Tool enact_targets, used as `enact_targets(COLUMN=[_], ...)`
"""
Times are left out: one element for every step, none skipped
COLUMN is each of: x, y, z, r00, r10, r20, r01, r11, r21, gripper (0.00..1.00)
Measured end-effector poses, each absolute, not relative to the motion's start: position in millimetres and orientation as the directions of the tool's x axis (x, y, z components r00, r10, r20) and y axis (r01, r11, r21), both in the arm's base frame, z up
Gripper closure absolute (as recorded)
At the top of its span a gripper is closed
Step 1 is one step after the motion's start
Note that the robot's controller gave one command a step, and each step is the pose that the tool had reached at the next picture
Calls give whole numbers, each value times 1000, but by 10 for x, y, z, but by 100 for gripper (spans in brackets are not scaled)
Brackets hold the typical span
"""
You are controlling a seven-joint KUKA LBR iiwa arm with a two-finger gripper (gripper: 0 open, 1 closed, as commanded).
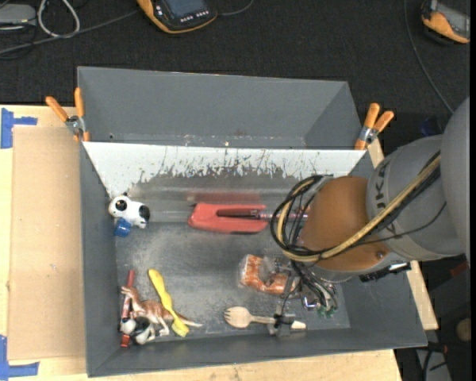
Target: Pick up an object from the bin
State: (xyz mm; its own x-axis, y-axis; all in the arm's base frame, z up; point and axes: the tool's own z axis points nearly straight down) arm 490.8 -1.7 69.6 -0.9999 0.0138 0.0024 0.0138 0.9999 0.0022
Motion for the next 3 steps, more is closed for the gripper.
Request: enact_targets(x=[4905, 5570, 5457], y=[58, -309, -563], z=[698, 702, 712], r00=[-1000, -1000, -987], r10=[8, 27, 163], r20=[1, 3, 1], r01=[8, 27, 163], r11=[1000, 1000, 987], r21=[1, 4, 4], gripper=[0, 0, 0])
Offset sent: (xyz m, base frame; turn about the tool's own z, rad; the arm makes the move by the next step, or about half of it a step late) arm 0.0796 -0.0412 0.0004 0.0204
